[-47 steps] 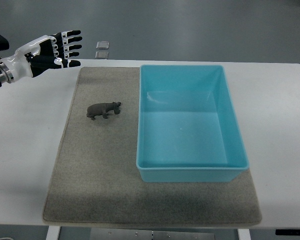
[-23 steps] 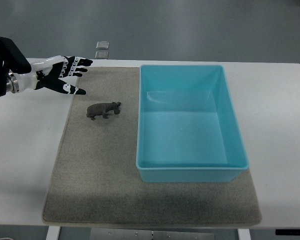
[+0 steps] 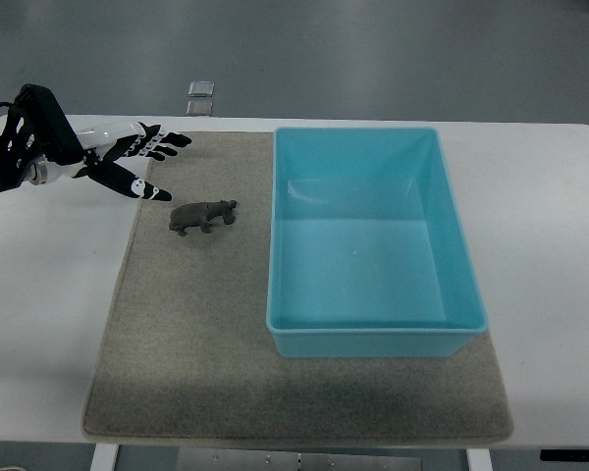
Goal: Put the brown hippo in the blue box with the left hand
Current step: 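Lower the left hand onto the brown hippo and close fingers around it, then lift the hippo with the left hand and carry it over the blue box, then lower the hippo into the box and open the left hand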
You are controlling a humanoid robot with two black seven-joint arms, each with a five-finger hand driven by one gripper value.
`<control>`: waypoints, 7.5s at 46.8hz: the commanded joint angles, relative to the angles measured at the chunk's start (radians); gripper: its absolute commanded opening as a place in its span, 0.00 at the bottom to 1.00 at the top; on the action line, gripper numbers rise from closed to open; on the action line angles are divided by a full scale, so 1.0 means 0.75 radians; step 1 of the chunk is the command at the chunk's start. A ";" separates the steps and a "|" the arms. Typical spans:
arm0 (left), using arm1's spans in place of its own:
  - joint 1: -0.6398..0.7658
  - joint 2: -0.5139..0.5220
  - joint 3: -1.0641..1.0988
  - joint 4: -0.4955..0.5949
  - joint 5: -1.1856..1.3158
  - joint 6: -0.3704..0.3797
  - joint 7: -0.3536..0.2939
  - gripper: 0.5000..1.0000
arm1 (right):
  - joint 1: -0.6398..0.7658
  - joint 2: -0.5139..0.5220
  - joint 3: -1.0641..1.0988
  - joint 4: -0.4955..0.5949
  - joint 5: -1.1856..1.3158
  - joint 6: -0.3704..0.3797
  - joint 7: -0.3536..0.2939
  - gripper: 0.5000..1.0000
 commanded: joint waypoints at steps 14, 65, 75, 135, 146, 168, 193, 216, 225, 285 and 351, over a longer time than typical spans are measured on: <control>-0.002 -0.034 0.052 0.006 0.072 0.023 0.000 0.75 | 0.000 0.000 0.000 0.000 0.000 0.001 0.000 0.87; -0.004 -0.094 0.125 0.012 0.174 0.101 0.000 0.61 | 0.000 0.000 0.000 0.000 0.000 0.001 0.000 0.87; -0.004 -0.116 0.131 0.016 0.211 0.134 0.000 0.57 | 0.000 0.000 0.000 0.000 0.000 -0.001 0.000 0.87; -0.016 -0.122 0.176 0.016 0.239 0.201 0.000 0.34 | 0.000 0.000 0.002 0.000 0.000 -0.001 0.000 0.87; -0.016 -0.122 0.178 0.014 0.239 0.201 0.000 0.03 | 0.000 0.000 0.000 0.000 0.000 -0.001 0.000 0.87; -0.049 -0.120 0.174 0.014 0.201 0.191 0.004 0.00 | 0.000 0.000 0.000 0.000 0.000 0.001 0.000 0.87; -0.194 -0.028 0.058 0.026 0.070 0.179 0.004 0.00 | 0.000 0.000 0.002 0.000 0.000 -0.001 0.000 0.87; -0.307 -0.292 0.070 0.000 0.088 0.177 0.033 0.00 | 0.000 0.000 0.002 0.000 0.000 0.001 0.000 0.87; -0.321 -0.368 0.072 -0.031 0.098 0.177 0.041 0.00 | 0.000 0.000 0.000 0.000 0.000 -0.001 0.000 0.87; -0.354 -0.676 0.381 -0.027 0.311 0.191 0.074 0.00 | 0.000 0.000 0.000 0.000 0.000 0.001 0.000 0.87; -0.340 -0.728 0.446 0.036 0.327 0.205 0.092 0.93 | 0.000 0.000 0.000 0.000 0.000 0.001 0.000 0.87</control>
